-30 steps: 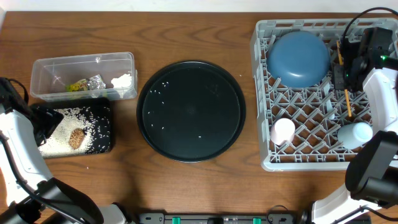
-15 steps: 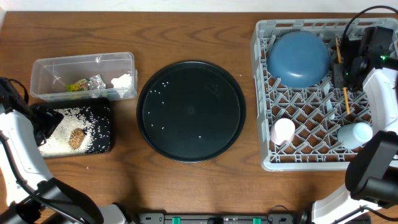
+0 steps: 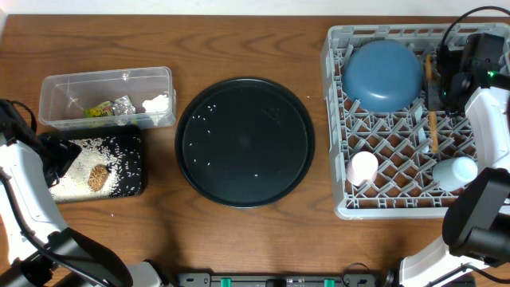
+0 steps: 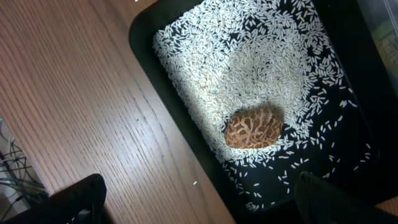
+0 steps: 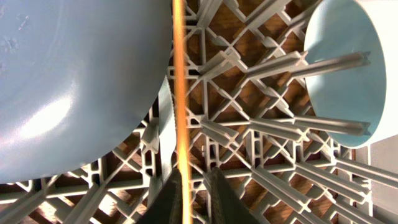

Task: Sort waste into correct bins and load items into the dishwasher rack
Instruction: 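Lower the chopstick into the rack and release it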

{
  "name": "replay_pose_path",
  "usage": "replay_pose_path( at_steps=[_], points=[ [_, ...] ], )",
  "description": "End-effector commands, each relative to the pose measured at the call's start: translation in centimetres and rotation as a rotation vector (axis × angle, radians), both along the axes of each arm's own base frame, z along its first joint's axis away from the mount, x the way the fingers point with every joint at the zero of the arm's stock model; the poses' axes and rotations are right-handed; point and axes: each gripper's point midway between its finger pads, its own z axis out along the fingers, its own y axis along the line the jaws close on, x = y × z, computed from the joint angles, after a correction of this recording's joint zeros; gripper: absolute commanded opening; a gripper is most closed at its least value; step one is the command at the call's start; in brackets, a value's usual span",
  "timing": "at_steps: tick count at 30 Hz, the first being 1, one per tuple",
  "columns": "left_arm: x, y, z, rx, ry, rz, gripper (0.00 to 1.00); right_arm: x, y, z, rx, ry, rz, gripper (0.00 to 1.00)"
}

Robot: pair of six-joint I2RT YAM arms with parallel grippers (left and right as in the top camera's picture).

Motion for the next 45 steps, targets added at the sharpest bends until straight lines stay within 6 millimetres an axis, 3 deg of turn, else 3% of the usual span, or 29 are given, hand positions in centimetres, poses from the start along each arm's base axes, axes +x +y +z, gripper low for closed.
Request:
replay_pose_path(
  at_steps=[1, 3, 8, 13, 15, 16, 17, 23, 45],
  points=[
    [-0.4, 0.3, 0.2, 0.017, 0.008, 0.013, 0.98, 0.1, -0.4, -0.1, 0.008, -0.003, -0.012, 0.27],
    [-0.4, 0.3, 0.2, 0.017, 0.008, 0.013, 0.98, 0.1, -0.4, -0.1, 0.008, -0.003, -0.012, 0.39],
    [-0.3, 0.3, 0.2, 0.017, 0.008, 0.013, 0.98, 0.5, 0.3, 0.7, 0.041, -0.038, -0.001, 0.45],
    [-0.3, 0.3, 0.2, 0.017, 0.008, 0.013, 0.98, 0.3, 1.3, 4.5, 0.087, -0.134, -0.01, 0.59],
    [-0.4, 0.3, 0.2, 0.017, 0.008, 0.013, 0.98, -0.1, 1.4, 6.2, 0.092, -0.174, -0.033, 0.75],
    [-0.3, 0.3, 0.2, 0.017, 0.008, 0.013, 0.98, -0.3, 1.4, 7.2, 0.092, -0.196, -0.039, 0.95],
    [-0.4, 0.3, 0.2, 0.017, 0.008, 0.013, 0.98, -0.6, 1.5, 8.0, 0.09, -0.21, -0.041, 0.99],
    [-0.3, 0.3, 0.2, 0.017, 0.008, 0.013, 0.98, -1.6, 1.8, 11.1, 0.073, -0.275, -0.036, 0.99],
    [-0.4, 0.3, 0.2, 0.017, 0.008, 0.013, 0.98, -1.7, 1.9, 11.0, 0.076, -0.268, -0.036, 0.99]
  ],
)
